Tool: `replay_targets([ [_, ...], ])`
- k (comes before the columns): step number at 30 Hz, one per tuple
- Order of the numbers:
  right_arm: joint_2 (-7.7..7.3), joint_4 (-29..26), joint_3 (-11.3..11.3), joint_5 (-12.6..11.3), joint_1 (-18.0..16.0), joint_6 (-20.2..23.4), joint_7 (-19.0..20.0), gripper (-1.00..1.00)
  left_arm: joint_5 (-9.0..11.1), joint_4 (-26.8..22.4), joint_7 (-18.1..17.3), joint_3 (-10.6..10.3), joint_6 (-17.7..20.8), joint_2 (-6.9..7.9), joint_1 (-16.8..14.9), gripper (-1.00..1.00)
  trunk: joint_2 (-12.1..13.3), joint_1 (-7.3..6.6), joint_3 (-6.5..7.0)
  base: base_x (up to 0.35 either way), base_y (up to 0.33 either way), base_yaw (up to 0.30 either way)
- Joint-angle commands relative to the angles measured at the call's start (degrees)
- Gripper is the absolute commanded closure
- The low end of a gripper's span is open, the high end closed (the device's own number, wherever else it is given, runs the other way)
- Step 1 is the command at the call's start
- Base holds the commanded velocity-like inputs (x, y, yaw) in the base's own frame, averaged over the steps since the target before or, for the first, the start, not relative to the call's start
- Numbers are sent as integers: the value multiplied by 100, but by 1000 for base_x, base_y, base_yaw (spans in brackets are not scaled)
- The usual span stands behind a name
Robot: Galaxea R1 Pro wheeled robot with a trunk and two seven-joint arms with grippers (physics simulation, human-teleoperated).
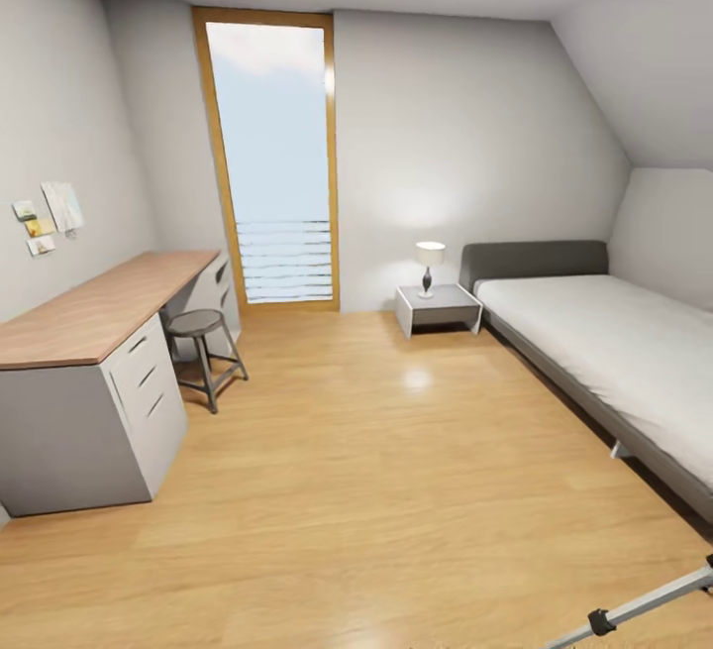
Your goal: Attach the digital camera to the camera tripod in the bedroom.
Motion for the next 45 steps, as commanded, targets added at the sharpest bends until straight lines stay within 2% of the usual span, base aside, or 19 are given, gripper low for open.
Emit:
replay_targets([
  [1, -1, 1, -3, -4, -1, -19, 1, -100, 38, 2, 0, 4, -16, -1, -1, -100, -2, 0, -4, 0, 0, -246],
  [45, -3, 1, -3, -5, -1, -19, 0, -100, 38, 0, -9, 4, -16, -1, -1, -100, -2, 0, -4, 0, 0, -246],
])
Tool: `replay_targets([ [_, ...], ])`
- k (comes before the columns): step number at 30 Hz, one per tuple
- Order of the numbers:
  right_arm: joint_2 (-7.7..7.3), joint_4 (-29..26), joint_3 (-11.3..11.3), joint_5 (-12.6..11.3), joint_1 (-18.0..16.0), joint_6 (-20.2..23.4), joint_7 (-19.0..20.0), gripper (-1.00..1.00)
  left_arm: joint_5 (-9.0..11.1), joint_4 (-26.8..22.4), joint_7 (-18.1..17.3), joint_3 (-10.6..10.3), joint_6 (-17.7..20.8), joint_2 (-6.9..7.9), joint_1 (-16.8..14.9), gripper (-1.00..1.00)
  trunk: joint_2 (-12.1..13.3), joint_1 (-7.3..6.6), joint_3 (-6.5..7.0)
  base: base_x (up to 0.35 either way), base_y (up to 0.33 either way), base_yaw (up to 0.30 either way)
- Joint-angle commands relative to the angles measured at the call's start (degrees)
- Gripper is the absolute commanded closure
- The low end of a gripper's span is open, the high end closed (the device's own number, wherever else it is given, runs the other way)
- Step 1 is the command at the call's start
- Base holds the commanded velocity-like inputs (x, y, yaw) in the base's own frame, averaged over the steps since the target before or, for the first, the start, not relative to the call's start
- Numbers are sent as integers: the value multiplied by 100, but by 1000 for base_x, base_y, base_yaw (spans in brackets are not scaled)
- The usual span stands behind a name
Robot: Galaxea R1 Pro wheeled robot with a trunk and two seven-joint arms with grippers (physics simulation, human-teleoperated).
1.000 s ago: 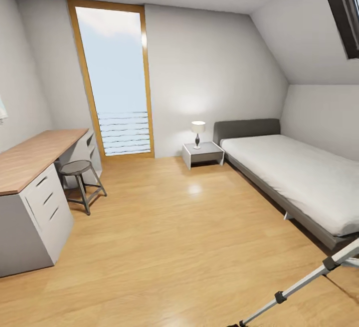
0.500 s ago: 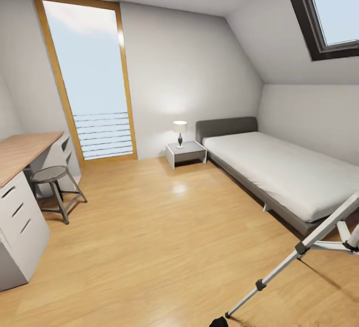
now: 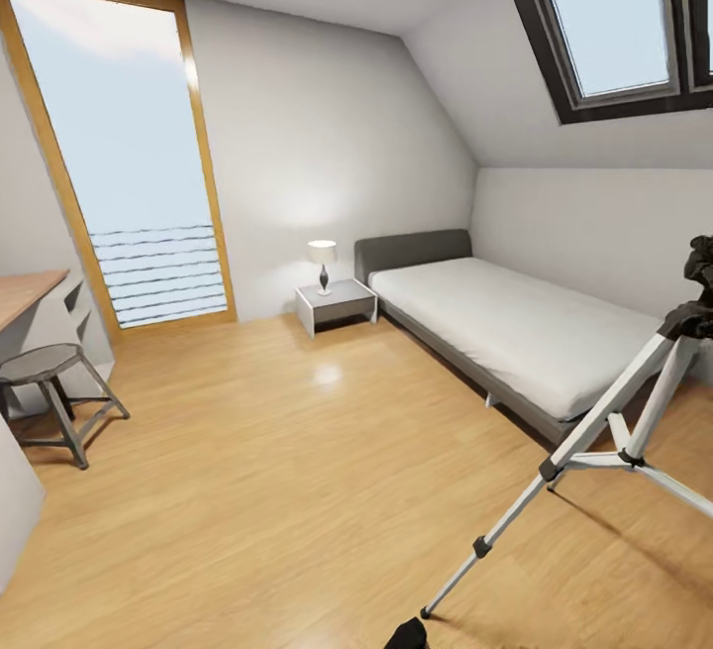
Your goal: Attach the digital camera to the camera tripod in the bedroom.
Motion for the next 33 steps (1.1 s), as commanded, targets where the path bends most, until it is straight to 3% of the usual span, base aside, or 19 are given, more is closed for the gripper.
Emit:
replay_targets([
  [1, 0, 1, -3, -4, -1, -19, 1, -100, 38, 2, -1, 4, -16, -1, -1, -100, -2, 0, -4, 0, 0, -246],
  [33, 0, 1, 6, 22, -1, -19, 1, -100, 38, 1, -1, 2, -16, -2, -1, -100, -2, 0, -4, 19, 0, -246],
])
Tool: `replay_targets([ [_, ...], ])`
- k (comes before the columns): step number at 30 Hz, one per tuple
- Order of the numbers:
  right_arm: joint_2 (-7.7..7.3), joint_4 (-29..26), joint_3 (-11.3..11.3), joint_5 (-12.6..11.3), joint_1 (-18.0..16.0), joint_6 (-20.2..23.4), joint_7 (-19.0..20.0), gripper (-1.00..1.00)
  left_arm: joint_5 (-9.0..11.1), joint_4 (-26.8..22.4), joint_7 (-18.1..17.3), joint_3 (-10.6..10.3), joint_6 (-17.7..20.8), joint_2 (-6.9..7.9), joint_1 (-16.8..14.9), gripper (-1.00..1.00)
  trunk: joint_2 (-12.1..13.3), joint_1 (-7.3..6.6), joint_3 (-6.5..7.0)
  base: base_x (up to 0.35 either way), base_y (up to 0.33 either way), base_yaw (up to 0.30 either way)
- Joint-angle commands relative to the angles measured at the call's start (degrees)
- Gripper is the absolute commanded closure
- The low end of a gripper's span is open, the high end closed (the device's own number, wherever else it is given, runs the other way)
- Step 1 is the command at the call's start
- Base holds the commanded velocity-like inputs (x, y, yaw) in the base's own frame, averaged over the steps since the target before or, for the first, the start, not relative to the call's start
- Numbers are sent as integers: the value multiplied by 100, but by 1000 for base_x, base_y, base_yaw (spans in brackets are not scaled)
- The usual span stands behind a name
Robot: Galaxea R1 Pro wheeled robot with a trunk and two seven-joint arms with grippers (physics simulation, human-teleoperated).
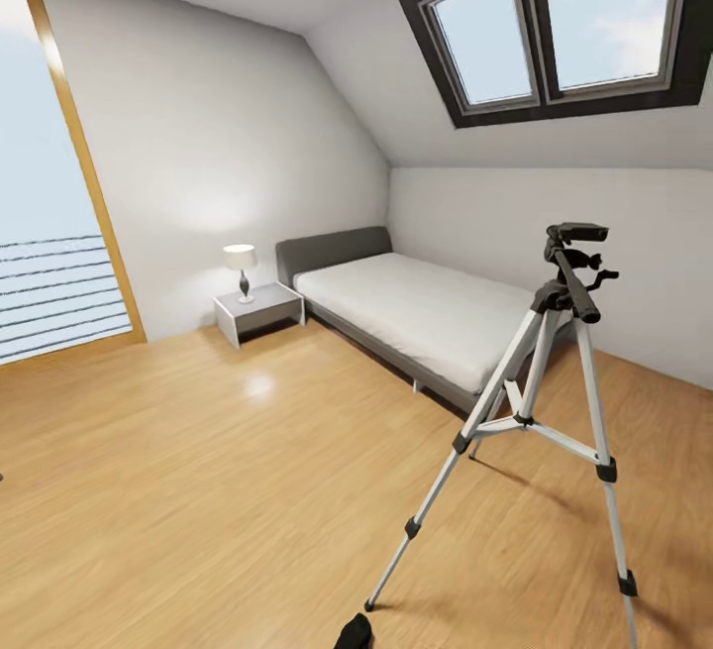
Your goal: Attach the digital camera to the camera tripod in the bedroom.
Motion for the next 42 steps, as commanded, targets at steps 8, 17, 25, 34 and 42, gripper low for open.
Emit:
replay_targets([
  [8, 0, 1, -3, -2, -1, -19, 4, -100, 38, 3, -1, 5, -16, 0, -1, -100, -2, 0, -4, 0, 0, -246],
  [17, 0, 1, -3, -2, -1, -19, 1, -100, 38, 3, -1, 0, -16, 0, -1, -100, -2, 0, -4, 0, 0, -246],
  [25, 0, 1, -3, -2, -1, -19, 1, -100, 38, 1, -1, -3, -15, 0, -1, -100, -2, 0, -4, 3, 0, -246],
  [34, -8, 1, 48, 48, -1, -11, 1, -100, 38, -1, -1, -11, 0, 0, -1, -100, -2, 0, -4, 218, 0, -115],
  [42, -9, 1, 58, 59, -1, -10, 1, -100, 38, 2, -1, -5, 1, 4, -1, -100, -2, 0, -4, 313, 0, -7],
])
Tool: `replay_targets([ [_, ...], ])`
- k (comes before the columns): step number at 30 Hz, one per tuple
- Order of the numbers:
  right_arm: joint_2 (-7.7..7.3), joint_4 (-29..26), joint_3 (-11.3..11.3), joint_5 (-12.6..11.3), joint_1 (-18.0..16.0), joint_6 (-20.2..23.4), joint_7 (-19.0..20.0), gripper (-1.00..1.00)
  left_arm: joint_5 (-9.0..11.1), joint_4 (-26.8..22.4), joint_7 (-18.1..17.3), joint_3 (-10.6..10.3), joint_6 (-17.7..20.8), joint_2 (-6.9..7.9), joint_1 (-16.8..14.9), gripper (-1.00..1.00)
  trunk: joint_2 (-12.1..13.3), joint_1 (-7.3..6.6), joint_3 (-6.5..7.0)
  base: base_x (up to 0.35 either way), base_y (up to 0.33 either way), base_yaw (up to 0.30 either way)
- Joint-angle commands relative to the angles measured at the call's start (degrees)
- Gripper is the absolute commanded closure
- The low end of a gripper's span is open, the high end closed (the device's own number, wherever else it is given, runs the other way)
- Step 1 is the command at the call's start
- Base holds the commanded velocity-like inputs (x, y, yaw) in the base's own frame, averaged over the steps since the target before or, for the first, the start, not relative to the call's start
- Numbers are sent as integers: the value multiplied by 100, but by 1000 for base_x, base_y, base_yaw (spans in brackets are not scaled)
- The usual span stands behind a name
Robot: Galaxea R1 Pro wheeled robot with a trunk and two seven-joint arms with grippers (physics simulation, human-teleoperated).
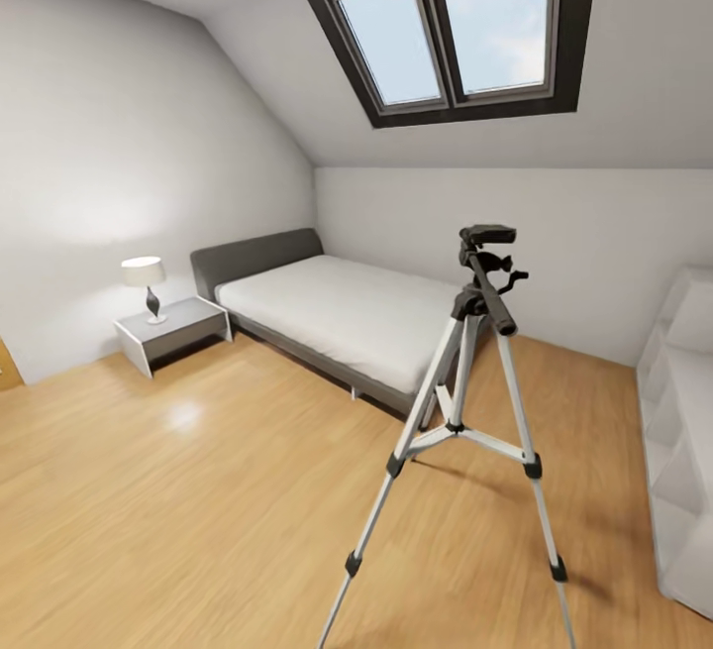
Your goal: Attach the digital camera to the camera tripod in the bedroom.
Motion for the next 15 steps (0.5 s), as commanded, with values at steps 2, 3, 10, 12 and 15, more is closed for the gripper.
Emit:
replay_targets([
  [2, -1, 1, 2, 4, -1, -18, 1, -100, 38, 0, -1, 4, -14, -3, -1, -100, -2, 3, -4, 318, 0, 0],
  [3, -1, 1, 2, 4, -1, -18, 1, -100, 38, -2, -1, 4, -14, -3, -1, -100, -2, 3, -4, 318, 0, 0],
  [10, -1, 1, 2, 4, -1, -18, 7, -100, 38, 0, -1, 4, -14, -5, -1, -100, -2, 3, -4, 318, -25, 0],
  [12, 1, 1, 2, 4, -1, -18, 6, -100, 38, 0, -1, 4, -14, -5, -1, -100, -2, 3, -4, 307, -132, 0],
  [15, 0, 1, -2, 4, -1, -18, 5, -100, 38, -2, -1, 6, -20, -5, -1, -100, -2, 3, -4, 291, -194, 0],
])
